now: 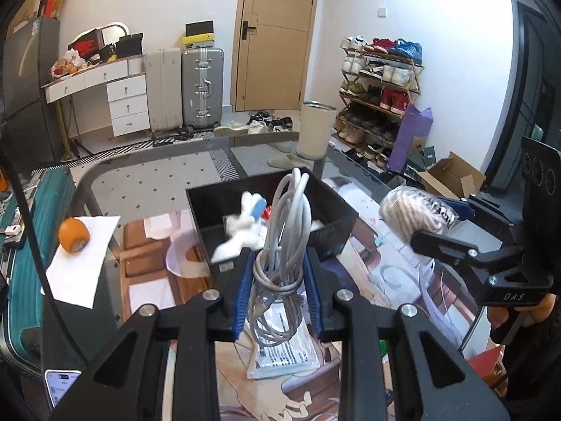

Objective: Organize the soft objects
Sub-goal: 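Lift the rope bag and cable coil and carry both over the black box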

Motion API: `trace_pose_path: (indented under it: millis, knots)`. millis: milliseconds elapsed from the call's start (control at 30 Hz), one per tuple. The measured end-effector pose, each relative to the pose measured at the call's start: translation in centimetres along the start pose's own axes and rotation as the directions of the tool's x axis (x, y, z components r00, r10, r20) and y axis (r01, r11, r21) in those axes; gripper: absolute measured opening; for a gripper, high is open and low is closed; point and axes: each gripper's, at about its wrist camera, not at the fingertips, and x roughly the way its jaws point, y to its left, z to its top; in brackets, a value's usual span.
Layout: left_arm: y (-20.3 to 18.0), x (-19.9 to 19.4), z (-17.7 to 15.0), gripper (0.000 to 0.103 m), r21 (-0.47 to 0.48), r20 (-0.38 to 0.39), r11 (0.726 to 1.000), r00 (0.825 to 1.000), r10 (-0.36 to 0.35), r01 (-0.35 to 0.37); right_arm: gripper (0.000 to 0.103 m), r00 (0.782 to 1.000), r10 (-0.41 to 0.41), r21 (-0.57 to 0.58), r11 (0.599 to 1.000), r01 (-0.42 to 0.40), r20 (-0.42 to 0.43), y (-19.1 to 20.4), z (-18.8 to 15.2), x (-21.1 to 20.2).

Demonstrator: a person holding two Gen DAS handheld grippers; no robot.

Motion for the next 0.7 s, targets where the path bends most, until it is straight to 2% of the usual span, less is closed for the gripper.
trace_pose_path:
  millis: [233,700]
  knots:
    - [0.9,0.4,1.3,0.026,-0.008,0.012,1.0,1.0,0.024,-0.023,0.07,1.0,-0.009,-0.034,0.999,0.009,0.0,-0.2,1.9,0.4]
    - [2.8,3.4,3.5,0.026,-0.011,-0.002,0.999,0.999,0.045,-0.045,0.07,0.997,0.03,-0.108,0.993,-0.038,-0.077,0.6,3.9,7.1]
